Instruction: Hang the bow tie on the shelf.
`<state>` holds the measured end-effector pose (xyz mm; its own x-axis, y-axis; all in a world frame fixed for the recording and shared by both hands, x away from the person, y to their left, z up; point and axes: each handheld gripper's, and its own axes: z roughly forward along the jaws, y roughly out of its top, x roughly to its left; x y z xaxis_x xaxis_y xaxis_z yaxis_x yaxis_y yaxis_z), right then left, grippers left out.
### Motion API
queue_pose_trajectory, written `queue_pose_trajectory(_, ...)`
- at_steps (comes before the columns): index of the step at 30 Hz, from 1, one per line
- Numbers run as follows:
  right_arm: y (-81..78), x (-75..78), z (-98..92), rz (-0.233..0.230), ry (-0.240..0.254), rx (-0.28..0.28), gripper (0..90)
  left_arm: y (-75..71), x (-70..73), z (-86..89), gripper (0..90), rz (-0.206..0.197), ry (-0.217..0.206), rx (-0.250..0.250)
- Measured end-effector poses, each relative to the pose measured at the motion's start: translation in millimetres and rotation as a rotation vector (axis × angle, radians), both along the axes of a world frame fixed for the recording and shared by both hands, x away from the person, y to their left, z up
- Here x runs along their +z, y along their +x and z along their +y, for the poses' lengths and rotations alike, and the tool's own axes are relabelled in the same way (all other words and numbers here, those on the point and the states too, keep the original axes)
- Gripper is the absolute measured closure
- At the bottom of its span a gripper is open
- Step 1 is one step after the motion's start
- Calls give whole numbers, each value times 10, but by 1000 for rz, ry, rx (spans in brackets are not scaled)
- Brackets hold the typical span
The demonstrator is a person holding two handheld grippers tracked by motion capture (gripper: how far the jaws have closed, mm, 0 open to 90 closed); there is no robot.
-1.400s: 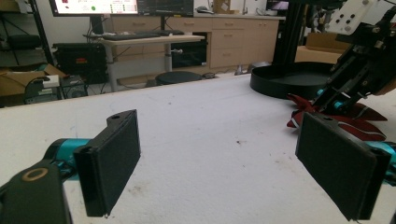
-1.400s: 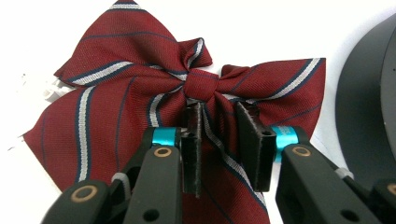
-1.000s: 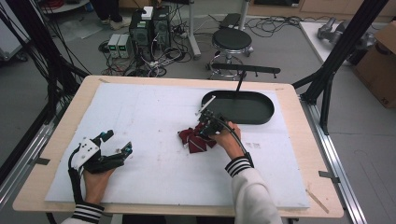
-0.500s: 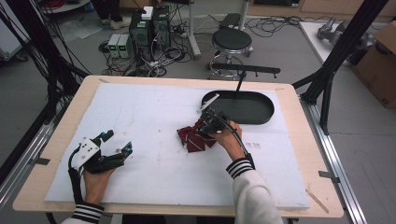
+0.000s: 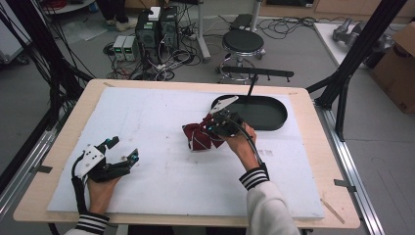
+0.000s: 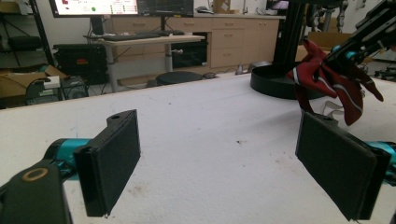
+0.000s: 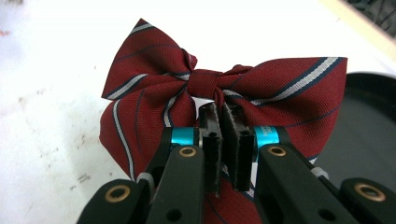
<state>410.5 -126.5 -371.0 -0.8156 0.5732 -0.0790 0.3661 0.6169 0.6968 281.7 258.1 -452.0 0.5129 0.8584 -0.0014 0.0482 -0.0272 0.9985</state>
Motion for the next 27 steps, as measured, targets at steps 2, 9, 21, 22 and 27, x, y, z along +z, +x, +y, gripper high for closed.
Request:
queue_pose_trajectory(2, -21, 59, -43, -24, 40, -15, 859, 0, 0, 1, 143, 1, 0, 0)
queue_pose_trajectory(9, -63, 172, -143, -85, 91, -36, 860, -1, 1, 0, 143, 1, 5, 1)
queue_pose_trajectory(21, -146, 374, -398, -207, 185, -114, 858, -5, -1, -8, 144, -2, 5, 3)
queue_pose_trajectory(22, -146, 374, -398, -207, 185, -114, 858, -6, -1, -8, 144, -2, 4, 3)
queue_pose_trajectory(27, -159, 421, -499, -240, 209, -148, 857, -4, 0, -8, 143, -1, 4, 2)
